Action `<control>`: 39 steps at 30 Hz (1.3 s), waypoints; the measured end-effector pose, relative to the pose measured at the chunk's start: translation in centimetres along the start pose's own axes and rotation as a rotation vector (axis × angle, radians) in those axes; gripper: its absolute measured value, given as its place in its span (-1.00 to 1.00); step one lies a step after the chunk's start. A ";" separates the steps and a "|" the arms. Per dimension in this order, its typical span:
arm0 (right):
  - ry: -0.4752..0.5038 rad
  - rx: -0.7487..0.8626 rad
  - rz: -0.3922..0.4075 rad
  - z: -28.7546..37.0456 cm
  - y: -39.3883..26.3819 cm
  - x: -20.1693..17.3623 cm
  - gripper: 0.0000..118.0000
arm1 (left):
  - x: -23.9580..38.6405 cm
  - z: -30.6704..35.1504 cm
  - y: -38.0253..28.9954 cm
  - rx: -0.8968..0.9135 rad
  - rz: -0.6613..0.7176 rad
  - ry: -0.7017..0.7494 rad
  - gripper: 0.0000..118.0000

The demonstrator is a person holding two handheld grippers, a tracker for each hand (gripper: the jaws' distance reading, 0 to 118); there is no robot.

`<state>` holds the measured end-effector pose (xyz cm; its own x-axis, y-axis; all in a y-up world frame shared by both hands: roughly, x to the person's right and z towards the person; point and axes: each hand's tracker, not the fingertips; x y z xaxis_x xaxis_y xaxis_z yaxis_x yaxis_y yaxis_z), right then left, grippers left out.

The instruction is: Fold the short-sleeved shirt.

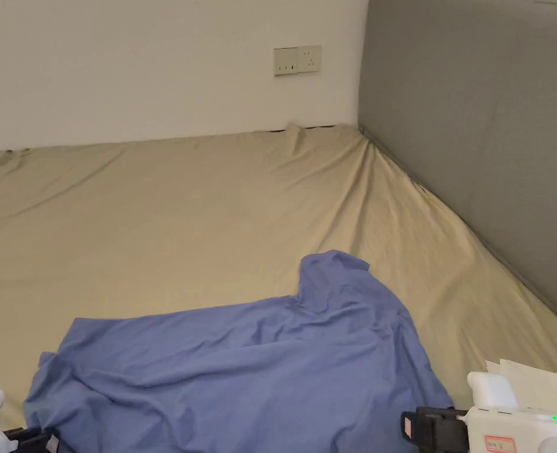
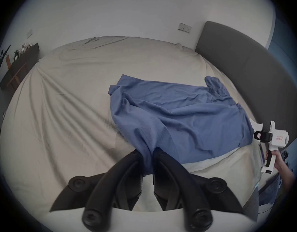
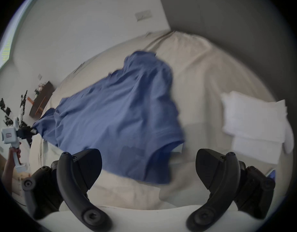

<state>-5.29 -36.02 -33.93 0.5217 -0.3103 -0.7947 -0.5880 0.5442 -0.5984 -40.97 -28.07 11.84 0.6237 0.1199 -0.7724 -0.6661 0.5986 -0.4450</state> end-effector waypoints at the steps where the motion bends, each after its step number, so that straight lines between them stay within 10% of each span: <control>1: -0.012 -0.027 0.008 -0.7 -0.5 -0.5 0.96 | 0.0 -0.3 -0.2 -0.005 -0.001 0.002 -0.82; 6: -0.188 -0.003 0.117 -3.1 -0.4 -3.1 0.47 | -0.5 -1.1 -1.2 -0.030 0.033 -0.012 -0.82; 9: -0.140 0.014 0.084 -1.7 0.1 -3.3 -0.38 | -1.1 -1.4 -1.7 -0.040 0.071 -0.014 -0.82; 12: -0.162 -0.006 0.170 -1.6 0.5 -4.6 -0.72 | -1.2 -1.4 -1.8 -0.042 0.090 -0.009 -0.82; 17: -0.044 0.021 0.005 -0.4 1.4 -5.2 -0.77 | -1.4 -0.6 -1.8 -0.029 0.104 -0.021 -0.82; 21: -0.030 0.019 0.107 2.1 2.3 -7.0 -0.77 | -1.1 0.7 -1.4 -0.006 0.098 -0.025 -0.82; 39: 0.044 -0.209 0.067 15.8 -3.2 -3.1 -0.77 | -0.9 13.6 -12.7 -0.099 0.140 -0.109 -0.82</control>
<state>4.77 -24.47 -27.92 0.4524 -0.3153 -0.8342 -0.7379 0.3930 -0.5487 -27.49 -25.04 24.35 0.5588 0.2850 -0.7788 -0.7833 0.4897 -0.3829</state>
